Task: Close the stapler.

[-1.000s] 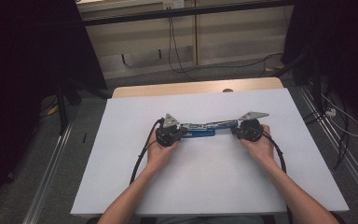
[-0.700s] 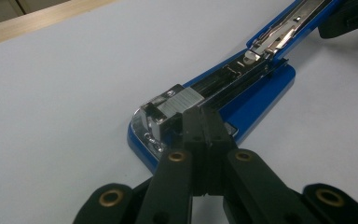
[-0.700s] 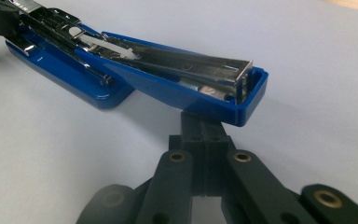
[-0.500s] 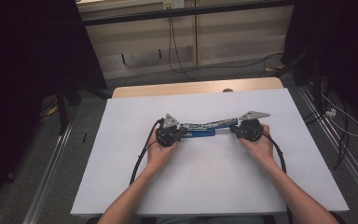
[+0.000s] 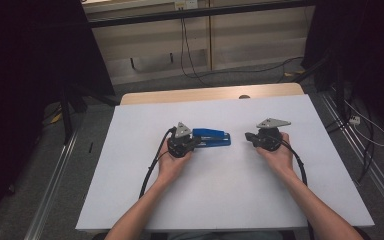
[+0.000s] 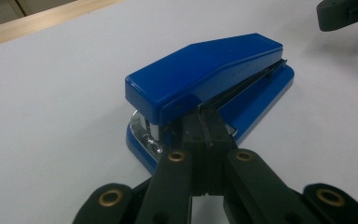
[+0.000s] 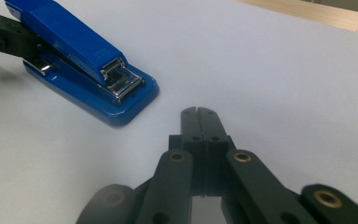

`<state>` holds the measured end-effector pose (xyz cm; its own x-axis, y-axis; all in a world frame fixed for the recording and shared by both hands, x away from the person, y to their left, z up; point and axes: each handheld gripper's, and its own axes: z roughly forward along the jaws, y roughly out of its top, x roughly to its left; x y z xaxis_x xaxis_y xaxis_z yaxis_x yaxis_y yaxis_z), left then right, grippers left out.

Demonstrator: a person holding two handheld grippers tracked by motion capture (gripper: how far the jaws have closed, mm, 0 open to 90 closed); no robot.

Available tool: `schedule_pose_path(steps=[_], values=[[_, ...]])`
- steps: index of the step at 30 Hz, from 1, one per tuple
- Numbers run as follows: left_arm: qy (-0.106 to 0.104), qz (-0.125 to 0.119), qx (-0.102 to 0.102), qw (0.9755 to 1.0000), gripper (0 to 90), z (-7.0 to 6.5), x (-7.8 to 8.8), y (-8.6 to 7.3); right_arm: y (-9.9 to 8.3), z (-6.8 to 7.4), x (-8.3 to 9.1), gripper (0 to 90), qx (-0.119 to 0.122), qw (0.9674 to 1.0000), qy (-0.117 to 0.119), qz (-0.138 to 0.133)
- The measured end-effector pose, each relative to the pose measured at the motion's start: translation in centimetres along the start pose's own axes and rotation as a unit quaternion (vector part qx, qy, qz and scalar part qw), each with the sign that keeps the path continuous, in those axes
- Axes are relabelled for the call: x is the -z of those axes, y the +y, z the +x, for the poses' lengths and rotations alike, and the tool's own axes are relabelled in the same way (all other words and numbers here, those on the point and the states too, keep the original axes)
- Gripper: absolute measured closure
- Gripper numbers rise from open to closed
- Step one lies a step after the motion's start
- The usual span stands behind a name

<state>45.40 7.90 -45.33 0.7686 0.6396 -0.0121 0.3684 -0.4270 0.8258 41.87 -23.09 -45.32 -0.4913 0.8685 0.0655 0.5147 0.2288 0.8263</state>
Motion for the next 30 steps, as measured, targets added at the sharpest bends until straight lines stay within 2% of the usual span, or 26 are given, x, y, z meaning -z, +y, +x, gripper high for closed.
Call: schedule_pose_path(steps=[7, 9, 11, 15, 17, 21, 23, 24, 27, 30], values=[[-0.008, 0.002, 0.012, 0.9999, 87.9, 0.1, 0.0, 0.0, 0.1, 0.1, 0.2, 90.0, 0.004, 0.9999, 0.005, -0.015], [-0.006, 0.003, 0.003, 1.0000, 87.6, 0.1, 0.1, 0.0, 0.1, 0.1, 0.2, 90.0, 0.005, 0.9998, 0.007, -0.016], [-0.006, 0.004, 0.004, 1.0000, 87.3, 0.0, 0.1, 0.0, 0.1, 0.1, 0.2, 90.0, 0.001, 0.9998, 0.009, -0.016], [-0.010, 0.007, 0.012, 0.9999, 84.8, 0.1, 0.3, 0.1, 0.1, 0.0, 0.4, 85.4, -0.002, 0.9997, 0.012, -0.022], [-0.013, 0.009, 0.017, 0.9997, 84.7, 0.0, 0.3, 0.1, 0.1, -0.1, 0.5, 81.6, -0.005, 0.9997, 0.014, -0.021], [-0.015, 0.012, 0.008, 0.9998, 82.4, -0.3, 0.6, 0.1, 0.0, -0.2, 0.8, 74.5, -0.018, 0.9995, 0.013, -0.022], [-0.011, 0.012, 0.008, 0.9998, 75.4, -0.3, 0.6, 0.0, 0.0, -0.3, 0.9, 70.4, -0.021, 0.9994, 0.011, -0.024], [-0.009, 0.009, 0.012, 0.9998, 68.9, -0.3, 0.7, -0.1, 0.1, -0.4, 1.0, 67.4, -0.022, 0.9994, 0.009, -0.025], [-0.008, 0.003, 0.015, 0.9998, 63.9, -0.4, 0.9, -0.4, 0.1, -0.4, 1.0, 56.0, -0.024, 0.9994, 0.002, -0.024], [-0.005, 0.005, 0.016, 0.9999, 53.5, -0.6, 1.1, -0.5, 0.1, -0.3, 1.0, 43.2, -0.032, 0.9992, -0.001, -0.026]])
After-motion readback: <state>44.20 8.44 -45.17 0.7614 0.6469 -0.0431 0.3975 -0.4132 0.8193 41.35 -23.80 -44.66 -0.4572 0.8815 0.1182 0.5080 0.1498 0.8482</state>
